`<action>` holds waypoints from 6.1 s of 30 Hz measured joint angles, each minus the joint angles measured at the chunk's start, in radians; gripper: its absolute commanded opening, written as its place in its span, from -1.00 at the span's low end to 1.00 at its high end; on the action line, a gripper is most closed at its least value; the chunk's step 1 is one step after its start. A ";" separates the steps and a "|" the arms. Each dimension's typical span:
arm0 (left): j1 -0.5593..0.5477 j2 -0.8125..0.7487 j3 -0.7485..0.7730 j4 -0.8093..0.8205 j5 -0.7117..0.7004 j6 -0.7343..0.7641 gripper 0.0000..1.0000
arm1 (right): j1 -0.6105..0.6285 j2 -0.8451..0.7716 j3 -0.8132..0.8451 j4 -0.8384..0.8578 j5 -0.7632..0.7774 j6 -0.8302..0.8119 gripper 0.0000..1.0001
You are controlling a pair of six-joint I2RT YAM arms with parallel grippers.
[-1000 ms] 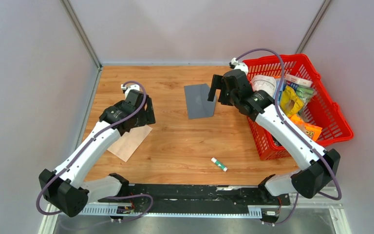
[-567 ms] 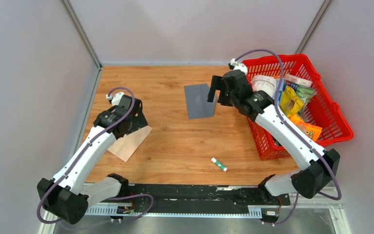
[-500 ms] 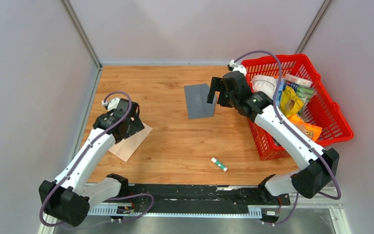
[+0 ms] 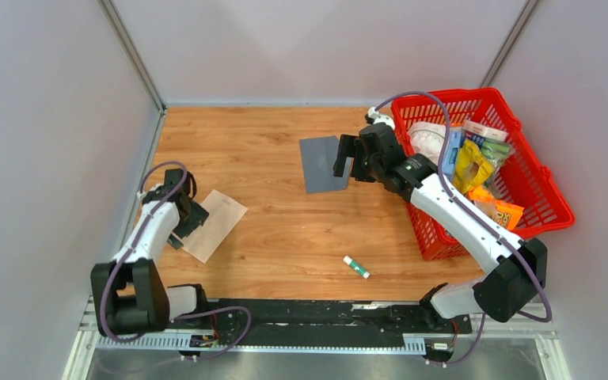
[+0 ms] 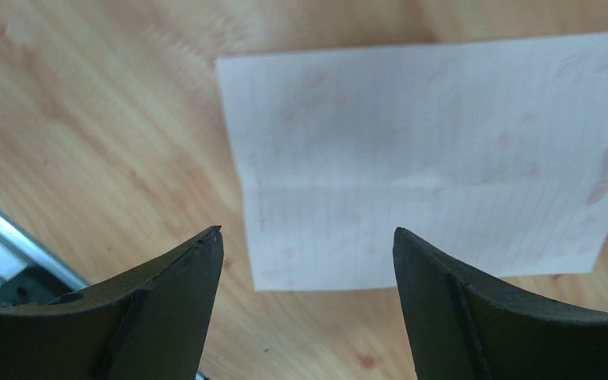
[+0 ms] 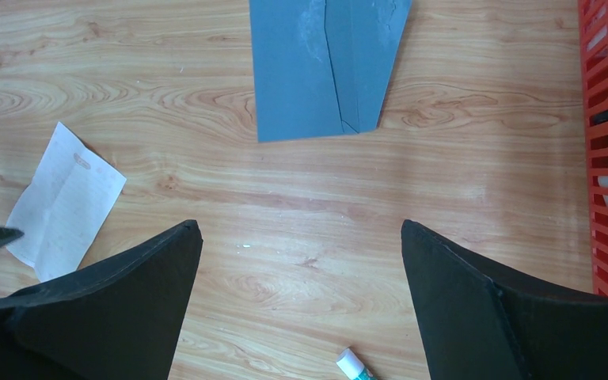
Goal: Place the letter into the envelope and seal it
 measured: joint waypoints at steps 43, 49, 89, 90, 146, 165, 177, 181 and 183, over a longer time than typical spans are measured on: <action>-0.630 0.524 0.288 0.317 0.223 0.253 0.64 | 0.006 -0.021 -0.109 0.036 -0.046 -0.002 1.00; -0.631 0.377 0.293 0.205 0.212 0.230 0.67 | 0.015 -0.012 -0.137 0.052 -0.084 -0.002 1.00; -0.359 -0.128 -0.096 -0.029 0.133 -0.006 0.63 | 0.413 0.804 0.390 -0.008 -0.004 -0.177 1.00; -0.358 -0.125 -0.096 -0.026 0.137 -0.005 0.63 | 0.413 0.806 0.396 -0.015 0.001 -0.178 1.00; -0.320 0.050 0.112 0.008 0.138 0.319 0.19 | 0.286 0.718 0.273 0.047 -0.238 0.008 0.77; -0.288 0.092 -0.053 0.303 0.363 0.307 0.11 | 0.269 0.717 0.269 0.035 -0.215 0.010 0.74; -0.288 0.091 0.035 0.277 0.441 0.300 0.01 | 0.191 0.685 0.190 0.141 -0.411 0.088 0.69; -0.288 0.090 0.081 0.274 0.473 0.300 0.00 | 0.188 0.685 0.188 0.144 -0.420 0.100 0.55; -0.288 0.090 0.087 0.275 0.489 0.299 -0.01 | 0.188 0.685 0.187 0.145 -0.420 0.104 0.50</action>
